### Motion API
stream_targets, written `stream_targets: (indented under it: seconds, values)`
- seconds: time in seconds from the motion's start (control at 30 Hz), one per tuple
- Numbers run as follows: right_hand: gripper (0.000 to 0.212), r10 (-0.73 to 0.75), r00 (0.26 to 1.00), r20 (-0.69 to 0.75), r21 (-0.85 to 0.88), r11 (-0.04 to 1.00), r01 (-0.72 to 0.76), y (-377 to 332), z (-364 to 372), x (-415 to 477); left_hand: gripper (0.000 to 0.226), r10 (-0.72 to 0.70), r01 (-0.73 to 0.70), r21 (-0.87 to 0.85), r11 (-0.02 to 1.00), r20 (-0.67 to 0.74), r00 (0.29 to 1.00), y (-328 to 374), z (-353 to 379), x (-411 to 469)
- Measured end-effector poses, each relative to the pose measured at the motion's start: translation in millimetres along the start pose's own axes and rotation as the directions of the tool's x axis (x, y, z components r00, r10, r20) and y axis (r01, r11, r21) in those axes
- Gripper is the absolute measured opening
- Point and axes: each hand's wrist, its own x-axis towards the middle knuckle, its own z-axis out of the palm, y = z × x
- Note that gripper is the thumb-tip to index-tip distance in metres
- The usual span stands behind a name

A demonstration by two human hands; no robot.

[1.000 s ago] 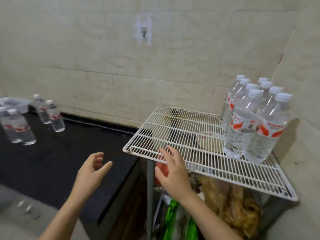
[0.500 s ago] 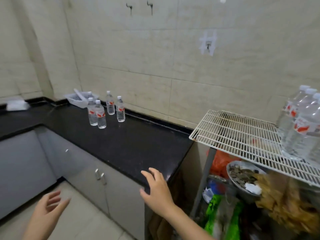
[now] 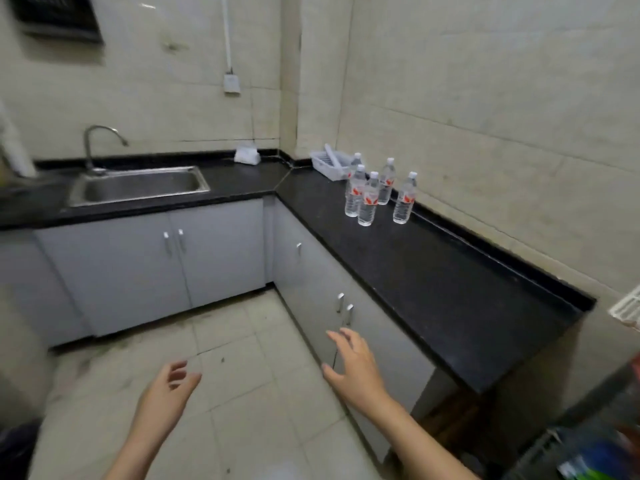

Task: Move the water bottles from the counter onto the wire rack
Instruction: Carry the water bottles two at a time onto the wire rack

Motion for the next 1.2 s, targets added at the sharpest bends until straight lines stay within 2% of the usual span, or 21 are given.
stream_targets:
  seconds: [0.3, 0.57, 0.83, 0.97, 1.07, 1.2]
  values:
    - [0.055, -0.16, 0.987, 0.024, 0.05, 0.986, 0.159, -19, 15, 132, 0.034, 0.006, -0.003, 0.02, 1.0, -0.171, 0.985, 20, -15, 86]
    - [0.054, -0.29, 0.953, 0.086, 0.073, 0.956, 0.284, -33, 10, 255, 0.035, 0.02, -0.007, 0.048, 0.999, -0.274, 0.962, 63, 9, 167]
    - [0.052, -0.304, 0.943, 0.136, 0.087, 0.952, 0.294, -36, 34, 351, 0.036, -0.087, 0.104, 0.055, 0.993, -0.262, 0.961, 63, 21, 247]
    - [0.053, -0.285, 0.95, 0.129, 0.064, 0.958, 0.279, -44, 49, 414, 0.035, -0.079, 0.097, 0.054, 0.994, -0.272, 0.959, 67, 22, 322]
    - [0.054, -0.244, 0.963, 0.114, 0.046, 0.97, 0.24, -48, 51, 465, 0.037, -0.056, 0.072, 0.062, 0.996, -0.232, 0.971, 82, 31, 389]
    - [0.053, -0.133, 0.99, 0.056, 0.011, 0.991, 0.133, -45, 35, 533, 0.037, -0.005, 0.009, 0.045, 0.999, -0.102, 0.995, 116, 55, 479]
